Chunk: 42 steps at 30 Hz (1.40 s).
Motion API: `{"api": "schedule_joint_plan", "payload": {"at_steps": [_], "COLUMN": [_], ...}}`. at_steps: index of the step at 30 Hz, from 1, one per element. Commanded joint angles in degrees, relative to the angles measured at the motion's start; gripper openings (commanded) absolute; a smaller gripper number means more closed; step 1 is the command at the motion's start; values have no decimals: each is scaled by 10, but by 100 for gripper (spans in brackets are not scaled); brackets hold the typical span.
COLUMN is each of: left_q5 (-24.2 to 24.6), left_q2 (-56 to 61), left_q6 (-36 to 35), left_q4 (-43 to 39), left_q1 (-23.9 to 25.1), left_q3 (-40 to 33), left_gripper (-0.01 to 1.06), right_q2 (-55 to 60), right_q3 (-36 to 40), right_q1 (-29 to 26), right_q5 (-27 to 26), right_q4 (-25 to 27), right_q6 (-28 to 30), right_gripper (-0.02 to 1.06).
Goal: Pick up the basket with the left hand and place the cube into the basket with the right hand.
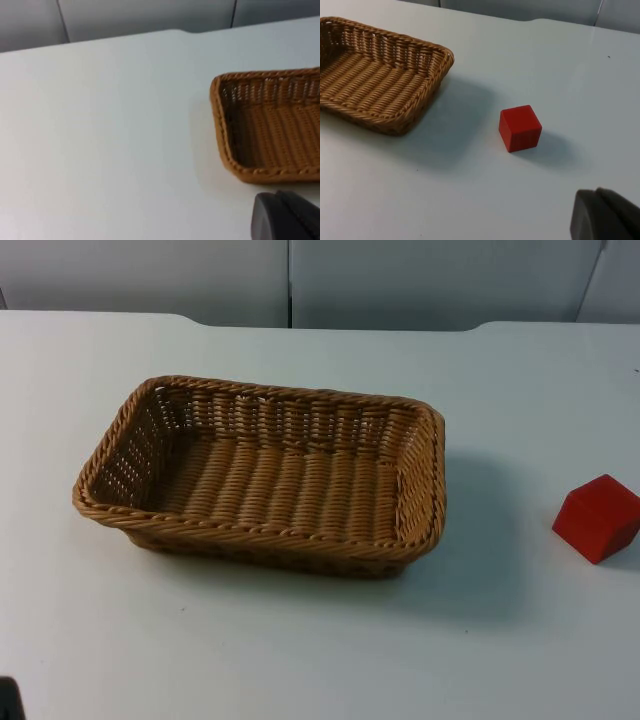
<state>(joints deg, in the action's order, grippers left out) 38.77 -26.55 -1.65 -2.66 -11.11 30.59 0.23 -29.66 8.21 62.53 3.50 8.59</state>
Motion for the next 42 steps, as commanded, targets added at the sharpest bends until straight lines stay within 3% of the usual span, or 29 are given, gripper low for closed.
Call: {"api": "schedule_joint_plan", "payload": {"at_steps": [1, 9, 14, 19, 21, 30, 42], "left_q5": [-56, -105, -111, -110, -105, -93, -127], "left_q2": [-56, -268, -326, -369, -376, -445, -474], "left_q6": [25, 72, 82, 188, 199, 202, 190], "left_q4": [22, 31, 45, 162, 167, 202, 200], "left_q1": [1, 1, 1, 1, 1, 1, 1], "left_q3": [6, 70, 113, 137, 137, 137, 137], "left_gripper": [0, 0, 0, 0, 0, 0, 1], "right_q2": [-2, -2, -2, -2, -2, -2, -2], "right_q3": [3, 3, 3, 3, 3, 3, 3], "right_q1": [-4, -4, -4, -4, -4, -4, -4], "right_q5": [-5, -5, -5, -5, -5, -5, -5], "right_q4": [-2, -2, -2, -2, -2, -2, -2], "right_q6": [4, 4, 4, 4, 4, 4, 4], "right_gripper": [0, 0, 0, 0, 0, 0, 0]}}
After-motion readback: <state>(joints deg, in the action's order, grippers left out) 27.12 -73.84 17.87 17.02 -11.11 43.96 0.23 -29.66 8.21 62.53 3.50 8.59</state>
